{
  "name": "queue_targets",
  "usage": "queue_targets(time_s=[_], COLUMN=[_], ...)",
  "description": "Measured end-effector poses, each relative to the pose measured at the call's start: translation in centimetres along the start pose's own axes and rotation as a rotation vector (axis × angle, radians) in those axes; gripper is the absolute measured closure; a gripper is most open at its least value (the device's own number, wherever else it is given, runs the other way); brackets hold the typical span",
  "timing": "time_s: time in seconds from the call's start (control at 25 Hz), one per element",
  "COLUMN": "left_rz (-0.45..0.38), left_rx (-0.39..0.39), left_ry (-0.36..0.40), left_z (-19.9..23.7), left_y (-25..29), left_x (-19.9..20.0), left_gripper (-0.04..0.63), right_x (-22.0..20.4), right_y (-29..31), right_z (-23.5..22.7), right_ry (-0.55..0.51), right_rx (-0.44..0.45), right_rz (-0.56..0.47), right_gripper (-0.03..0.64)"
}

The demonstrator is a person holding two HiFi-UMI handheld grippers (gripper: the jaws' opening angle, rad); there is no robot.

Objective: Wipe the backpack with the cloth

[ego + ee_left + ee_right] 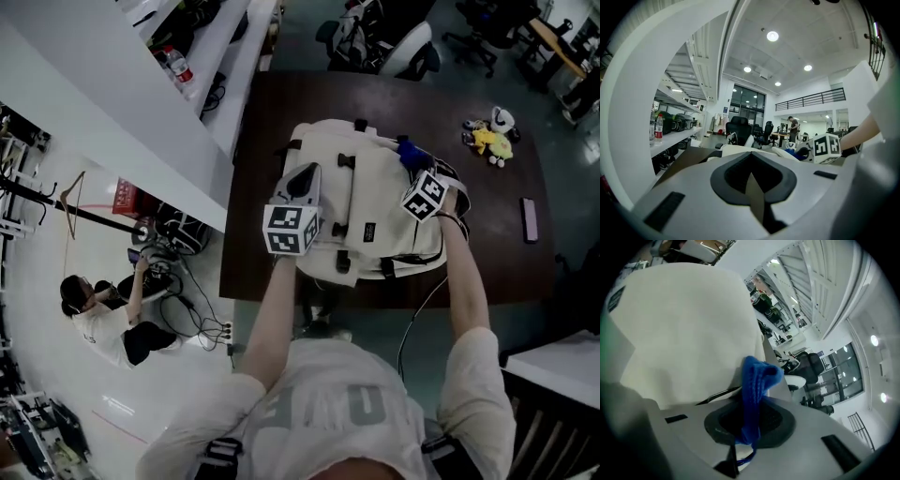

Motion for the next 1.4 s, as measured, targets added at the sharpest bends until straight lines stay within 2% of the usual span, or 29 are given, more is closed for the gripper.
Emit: queue_targets(time_s=[0.24, 0.44, 0.64, 0.96, 1.08, 1.2, 1.28, 1.4], left_rz=[0.002, -0.002, 0.000, 0.008, 0.005, 0.005, 0.005, 0.002], left_rx=[0.003, 0.007, -0.003, -0.009, -0.010, -0.005, -0.003, -0.005], left_ry=[0.000, 0.000, -0.014, -0.019, -0.021, -0.018, -0.016, -0.013], left_z=[0.2, 0.4, 0.6, 0.7, 0.7, 0.7, 0.8, 0.7], left_y=[-0.1, -0.2, 0.0, 0.1, 0.0, 0.0, -0.1, -0.1], left_x=[-0.3, -0.1, -0.2, -0.2, -0.2, -0.2, -0.2, -0.2], left_gripper=[0.592, 0.592, 0.592, 0.592, 0.592, 0.592, 0.592, 0.592], right_x=[-1.0, -0.6, -0.4, -0.5, -0.7, -1.0, -1.1, -1.5], right_y=[-4.7, -7.6, -10.4, -14.7, -15.8, -16.6, -16.8, -16.7], right_z=[4.7, 8.8, 11.9, 19.1, 20.6, 21.5, 21.5, 19.8], right_ry=[-0.082, -0.170, -0.076, -0.114, -0.070, -0.093, -0.086, 0.010], right_rx=[-0.004, 0.016, 0.029, 0.109, 0.138, 0.168, 0.207, 0.330], right_rz=[-0.077, -0.084, -0.110, -0.137, -0.146, -0.159, -0.172, -0.243], right_gripper=[0.579, 0.578, 0.579, 0.579, 0.580, 0.578, 0.579, 0.578])
Point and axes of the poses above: the fingertips, and each gripper's own axes: y forward along the fingers, z to its left, x out of its top, the point moved 6 cm from there along -y, backward along the fingers, and after that the axes turned 9 degrees about -y, right-handed, at the moved point
